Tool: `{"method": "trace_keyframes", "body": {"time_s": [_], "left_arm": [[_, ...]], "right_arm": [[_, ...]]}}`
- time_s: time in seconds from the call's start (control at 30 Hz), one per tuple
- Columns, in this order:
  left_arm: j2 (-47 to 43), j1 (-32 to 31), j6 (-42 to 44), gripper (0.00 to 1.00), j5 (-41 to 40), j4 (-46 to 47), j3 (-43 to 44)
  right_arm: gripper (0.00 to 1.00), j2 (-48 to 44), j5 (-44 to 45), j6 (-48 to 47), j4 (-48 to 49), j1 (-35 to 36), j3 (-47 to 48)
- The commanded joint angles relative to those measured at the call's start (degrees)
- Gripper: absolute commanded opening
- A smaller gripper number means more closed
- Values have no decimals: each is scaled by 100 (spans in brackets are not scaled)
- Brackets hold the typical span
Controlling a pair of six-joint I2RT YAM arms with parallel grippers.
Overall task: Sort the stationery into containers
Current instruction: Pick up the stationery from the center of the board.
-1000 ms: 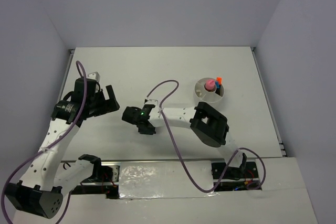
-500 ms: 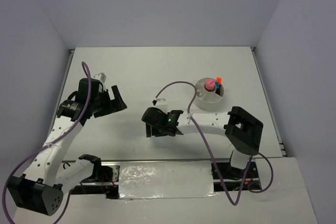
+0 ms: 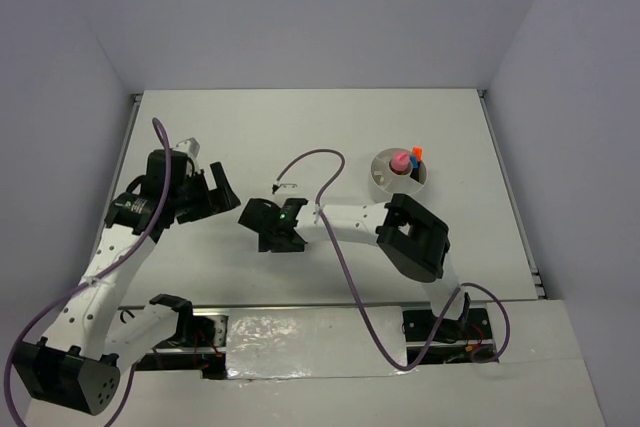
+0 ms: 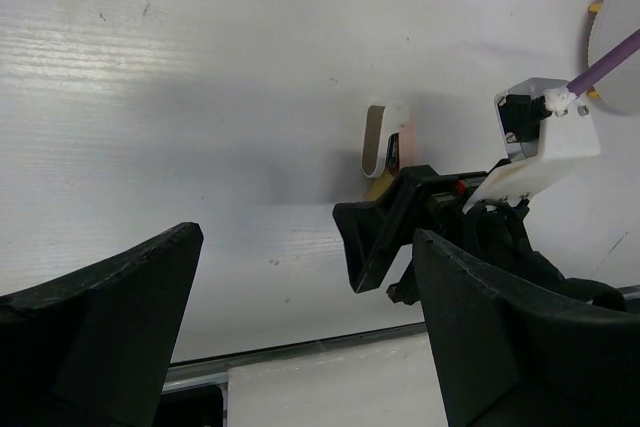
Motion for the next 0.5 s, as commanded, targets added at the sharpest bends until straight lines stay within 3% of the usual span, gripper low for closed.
{"method": "trace_keyframes", "body": {"time_s": [0.0, 0.23, 0.37, 0.47], "left_arm": [[-166, -23, 51, 99, -78, 44, 114], [-183, -23, 43, 99, 45, 167, -62], [-113, -23, 43, 99, 150, 255, -45], [-69, -23, 52, 99, 194, 281, -1]], "right_arm": [[66, 190, 437, 487, -938, -32, 189], [64, 67, 517, 803, -1115, -32, -83], [47, -38, 377, 532, -510, -58, -399], [46, -21, 263, 409, -184, -102, -549]]}}
